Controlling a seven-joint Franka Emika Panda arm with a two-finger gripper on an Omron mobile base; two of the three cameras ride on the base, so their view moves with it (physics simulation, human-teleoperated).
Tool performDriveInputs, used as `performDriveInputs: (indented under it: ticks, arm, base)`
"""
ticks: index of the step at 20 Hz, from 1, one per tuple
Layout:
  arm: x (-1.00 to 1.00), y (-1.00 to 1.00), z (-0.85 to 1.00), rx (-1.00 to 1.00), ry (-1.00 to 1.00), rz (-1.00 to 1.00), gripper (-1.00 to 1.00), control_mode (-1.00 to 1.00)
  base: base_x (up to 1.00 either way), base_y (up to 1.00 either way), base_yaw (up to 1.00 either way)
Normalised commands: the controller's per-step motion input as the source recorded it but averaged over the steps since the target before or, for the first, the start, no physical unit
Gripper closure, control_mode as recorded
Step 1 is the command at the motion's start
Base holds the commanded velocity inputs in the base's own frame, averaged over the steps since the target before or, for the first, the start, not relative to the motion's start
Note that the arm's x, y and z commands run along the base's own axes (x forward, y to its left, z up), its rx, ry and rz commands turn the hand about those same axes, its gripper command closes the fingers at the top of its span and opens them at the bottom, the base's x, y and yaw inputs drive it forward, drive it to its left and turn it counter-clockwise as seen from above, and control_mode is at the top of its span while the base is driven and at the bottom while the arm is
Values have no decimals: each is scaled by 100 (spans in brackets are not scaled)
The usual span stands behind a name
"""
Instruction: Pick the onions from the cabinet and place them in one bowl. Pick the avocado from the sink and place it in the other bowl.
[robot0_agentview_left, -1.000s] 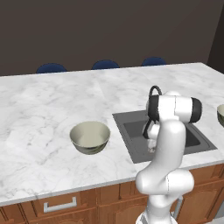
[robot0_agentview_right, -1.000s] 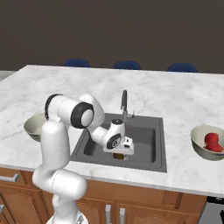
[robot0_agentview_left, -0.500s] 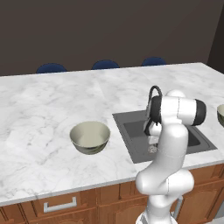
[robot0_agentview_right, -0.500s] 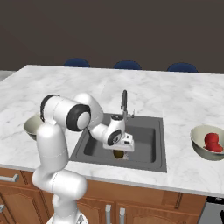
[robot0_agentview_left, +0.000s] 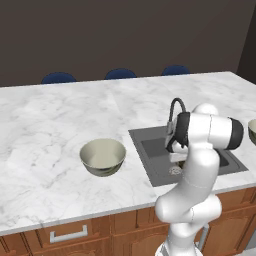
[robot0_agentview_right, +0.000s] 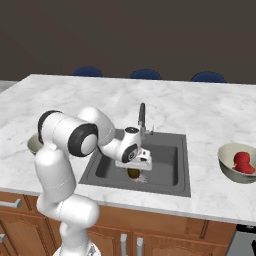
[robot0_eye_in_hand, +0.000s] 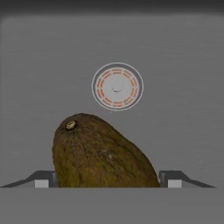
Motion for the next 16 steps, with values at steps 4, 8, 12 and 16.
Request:
performDriveInputs:
  ticks: [4,8,12,16]
  arm:
    - [-7,25,30,0,0,0,100,-100]
    - [-9,23,34,0,0,0,100,-100]
    - [-21,23,29,0,1,0,100,-100]
    - [-25,20,29,0,2,0,100,-100]
  base:
    - [0,0,0]
    - [0,0,0]
    - [0,0,0]
    - [0,0,0]
